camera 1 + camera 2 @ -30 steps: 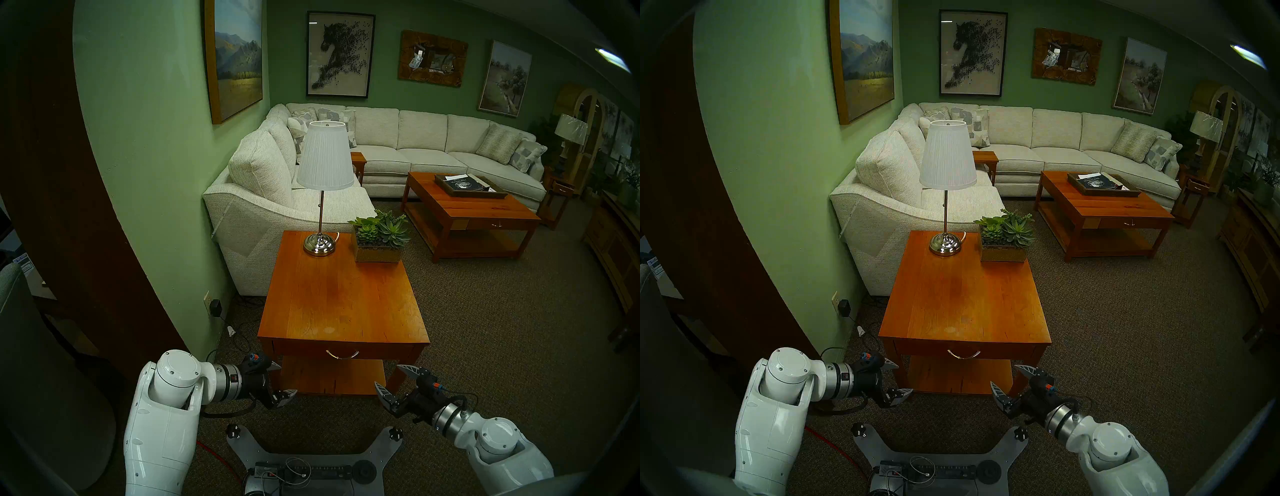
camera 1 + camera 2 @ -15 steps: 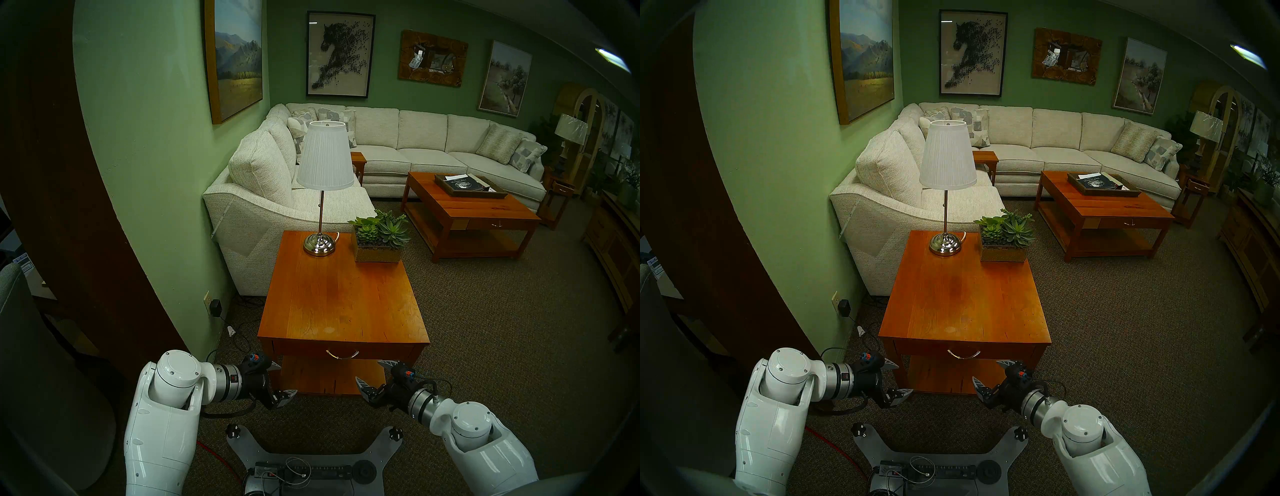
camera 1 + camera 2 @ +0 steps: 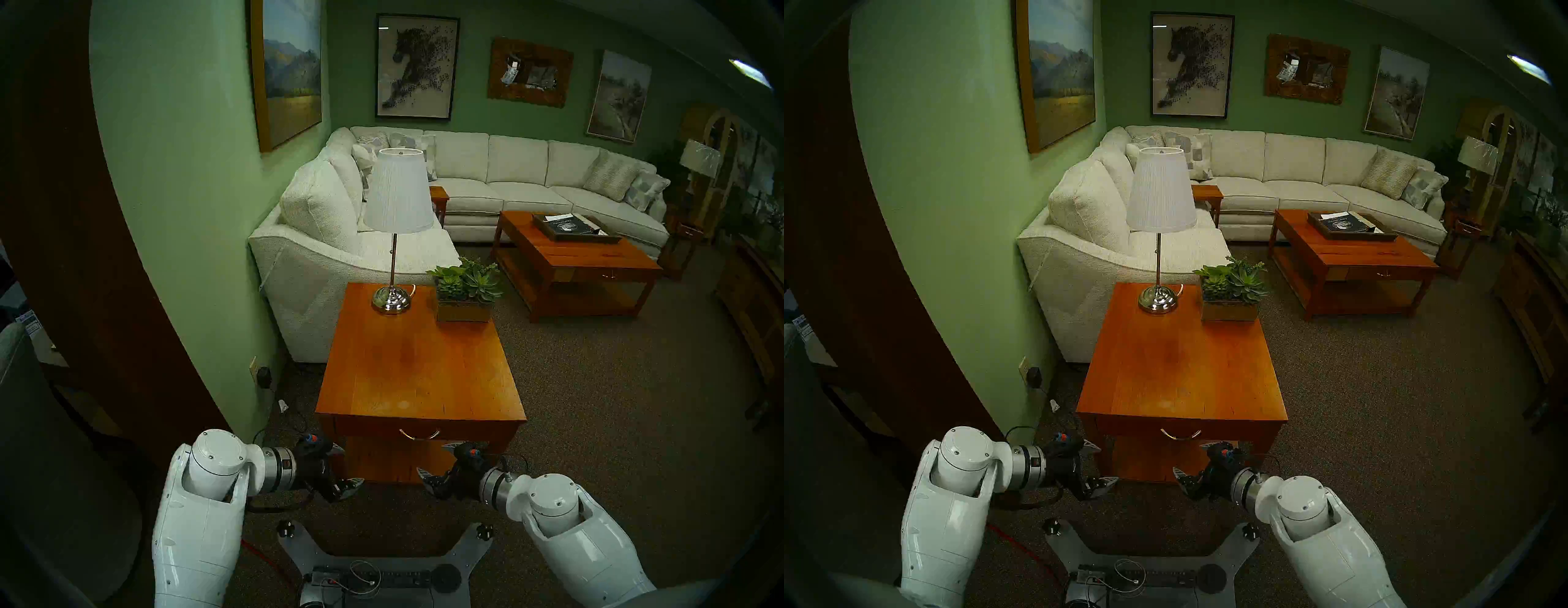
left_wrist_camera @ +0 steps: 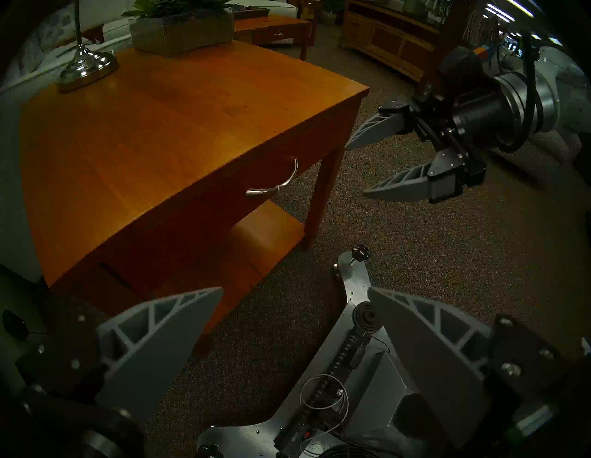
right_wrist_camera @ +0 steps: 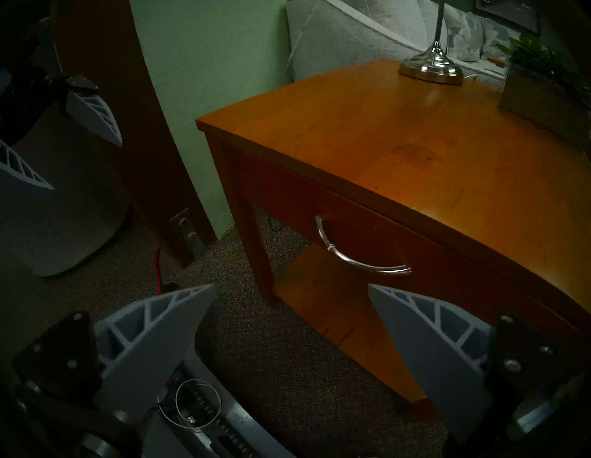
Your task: Open the drawer, take out the contents and close the drawer
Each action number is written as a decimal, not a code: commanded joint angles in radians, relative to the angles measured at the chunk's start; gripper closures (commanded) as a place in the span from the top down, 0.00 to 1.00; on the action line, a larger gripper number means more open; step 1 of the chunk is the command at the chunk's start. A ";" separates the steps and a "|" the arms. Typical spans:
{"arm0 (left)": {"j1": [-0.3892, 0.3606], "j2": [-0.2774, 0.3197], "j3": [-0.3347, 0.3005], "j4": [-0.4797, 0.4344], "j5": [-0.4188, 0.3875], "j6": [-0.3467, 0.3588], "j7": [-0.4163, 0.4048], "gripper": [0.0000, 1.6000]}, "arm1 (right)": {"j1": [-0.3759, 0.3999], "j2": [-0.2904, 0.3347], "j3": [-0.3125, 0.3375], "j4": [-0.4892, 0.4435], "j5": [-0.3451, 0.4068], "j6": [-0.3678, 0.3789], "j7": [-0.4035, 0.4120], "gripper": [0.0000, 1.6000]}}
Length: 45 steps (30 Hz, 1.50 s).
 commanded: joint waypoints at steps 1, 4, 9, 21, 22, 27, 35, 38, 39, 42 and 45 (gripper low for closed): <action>-0.014 -0.002 0.002 -0.020 -0.003 0.000 -0.001 1.00 | 0.112 -0.057 0.004 0.031 -0.009 0.060 0.012 1.00; -0.014 -0.003 0.002 -0.020 -0.002 0.000 -0.002 1.00 | 0.128 -0.073 0.012 0.053 -0.009 0.073 0.017 1.00; -0.014 -0.004 0.001 -0.020 -0.001 -0.001 -0.003 1.00 | 0.180 -0.091 0.009 0.107 -0.009 0.085 0.029 1.00; -0.014 -0.006 -0.001 -0.020 0.001 -0.002 -0.004 1.00 | 0.285 -0.136 0.022 0.231 -0.012 0.107 0.023 0.66; -0.014 -0.006 -0.001 -0.020 0.001 -0.002 -0.004 1.00 | 0.296 -0.139 0.021 0.246 -0.011 0.108 0.021 0.63; -0.015 -0.007 -0.002 -0.021 0.003 -0.002 -0.005 1.00 | 0.331 -0.149 0.025 0.303 -0.011 0.097 0.021 0.43; -0.015 -0.009 -0.003 -0.021 0.004 -0.002 -0.007 1.00 | 0.374 -0.164 0.028 0.374 -0.008 0.058 0.018 0.09; -0.015 -0.009 -0.003 -0.021 0.005 -0.002 -0.007 1.00 | 0.387 -0.171 0.026 0.395 -0.009 0.046 0.015 0.00; -0.015 -0.009 -0.003 -0.021 0.005 -0.002 -0.007 1.00 | 0.390 -0.172 0.026 0.400 -0.009 0.044 0.014 0.00; -0.015 -0.010 -0.004 -0.021 0.006 -0.002 -0.008 1.00 | 0.402 -0.179 0.024 0.418 -0.011 0.036 0.008 0.00; -0.015 -0.010 -0.004 -0.022 0.007 -0.002 -0.008 1.00 | 0.411 -0.185 0.022 0.434 -0.015 0.032 0.002 0.00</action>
